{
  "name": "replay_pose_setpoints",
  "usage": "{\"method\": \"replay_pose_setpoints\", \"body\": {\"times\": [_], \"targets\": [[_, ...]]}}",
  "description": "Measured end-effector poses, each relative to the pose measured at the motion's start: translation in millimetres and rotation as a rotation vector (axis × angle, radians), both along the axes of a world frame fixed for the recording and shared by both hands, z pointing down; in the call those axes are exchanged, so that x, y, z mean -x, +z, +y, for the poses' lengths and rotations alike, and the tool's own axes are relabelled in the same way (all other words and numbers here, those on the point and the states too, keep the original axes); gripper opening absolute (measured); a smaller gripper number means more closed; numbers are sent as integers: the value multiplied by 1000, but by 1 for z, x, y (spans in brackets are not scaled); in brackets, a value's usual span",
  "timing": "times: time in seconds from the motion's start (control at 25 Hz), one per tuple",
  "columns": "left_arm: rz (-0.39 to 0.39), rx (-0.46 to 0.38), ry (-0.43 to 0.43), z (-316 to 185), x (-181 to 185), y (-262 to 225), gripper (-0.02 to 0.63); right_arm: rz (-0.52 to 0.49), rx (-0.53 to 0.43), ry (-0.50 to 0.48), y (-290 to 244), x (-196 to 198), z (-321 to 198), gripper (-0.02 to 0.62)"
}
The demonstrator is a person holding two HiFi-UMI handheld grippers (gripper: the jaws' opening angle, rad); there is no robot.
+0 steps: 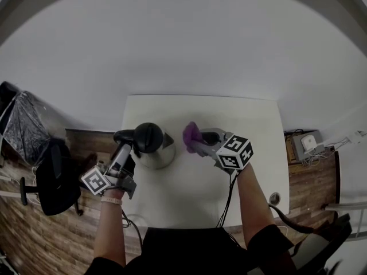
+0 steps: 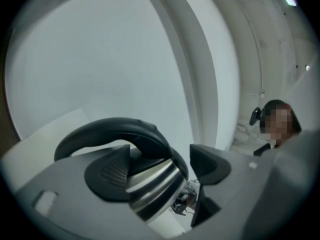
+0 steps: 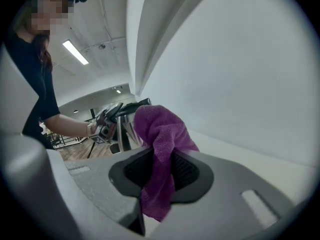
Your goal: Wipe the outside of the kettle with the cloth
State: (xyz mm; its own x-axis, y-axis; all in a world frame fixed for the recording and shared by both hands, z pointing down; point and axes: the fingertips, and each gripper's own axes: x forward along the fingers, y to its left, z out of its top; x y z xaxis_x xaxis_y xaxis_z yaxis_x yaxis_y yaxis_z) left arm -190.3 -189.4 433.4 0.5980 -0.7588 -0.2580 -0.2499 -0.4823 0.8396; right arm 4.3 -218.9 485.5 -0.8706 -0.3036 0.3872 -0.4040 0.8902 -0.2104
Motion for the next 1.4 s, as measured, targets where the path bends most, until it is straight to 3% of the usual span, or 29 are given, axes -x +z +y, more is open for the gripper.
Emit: {"method": "replay_pose_setpoints", "body": {"times": [0.28,0.48,0.72,1.0,1.4], "targets": [[-7,1,-5,1,-1,0,362,-73,-48,-139,-42,34,-32,93],[-12,3,-10,1,-2,0,362,-65,-36,-262,-44,61,-34,92],[-22,8,-9,0,-2,0,362,-142,17,-357,-49,82,-27,92],[-54,16,6,-8,-6,0,360,-201,91,-377,-45,81,-19,91],[-160,-8,85,-12,-54,5,360,-162,73,-315,-37,24,5,92]]}}
